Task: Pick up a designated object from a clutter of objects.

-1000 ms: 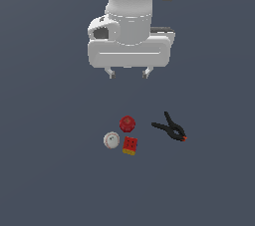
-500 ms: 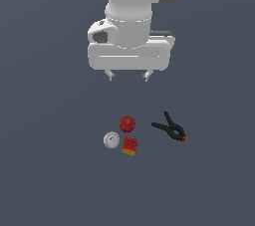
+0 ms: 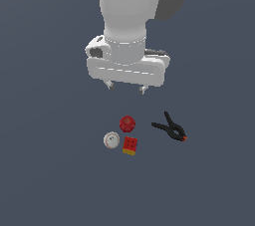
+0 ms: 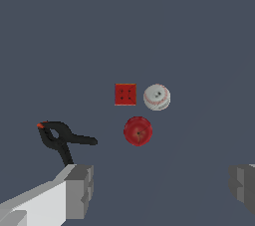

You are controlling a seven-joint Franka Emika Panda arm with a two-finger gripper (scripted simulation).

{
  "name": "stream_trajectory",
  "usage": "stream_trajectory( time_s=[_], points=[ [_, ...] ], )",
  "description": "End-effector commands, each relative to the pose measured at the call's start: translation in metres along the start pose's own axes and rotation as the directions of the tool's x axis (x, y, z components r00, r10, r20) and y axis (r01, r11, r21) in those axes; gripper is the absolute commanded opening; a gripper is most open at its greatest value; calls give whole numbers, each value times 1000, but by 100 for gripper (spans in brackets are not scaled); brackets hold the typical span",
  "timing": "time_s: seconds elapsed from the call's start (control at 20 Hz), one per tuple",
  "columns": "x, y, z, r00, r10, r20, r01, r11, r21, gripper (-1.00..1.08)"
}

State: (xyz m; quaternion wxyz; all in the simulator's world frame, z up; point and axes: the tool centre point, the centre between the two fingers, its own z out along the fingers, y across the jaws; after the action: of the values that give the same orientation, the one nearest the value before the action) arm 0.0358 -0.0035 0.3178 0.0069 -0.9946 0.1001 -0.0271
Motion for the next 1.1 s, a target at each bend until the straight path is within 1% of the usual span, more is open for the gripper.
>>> stream_trajectory(
  time_s=[0.0, 0.25, 0.5, 0.75, 0.9, 1.05],
  points=[
    [5, 2, 12, 998, 69, 5, -69, 998, 3, 100],
    [16, 7, 37, 976, 216, 14, -216, 976, 5, 100],
    [25, 12, 63, 933, 359, 22, -359, 933, 2, 100],
    [33, 18, 89, 869, 494, 29, -494, 869, -4, 100],
    [37, 23, 105, 821, 570, 31, -570, 822, -9, 100],
    [41, 27, 121, 767, 641, 31, -641, 767, -16, 100]
  ],
)
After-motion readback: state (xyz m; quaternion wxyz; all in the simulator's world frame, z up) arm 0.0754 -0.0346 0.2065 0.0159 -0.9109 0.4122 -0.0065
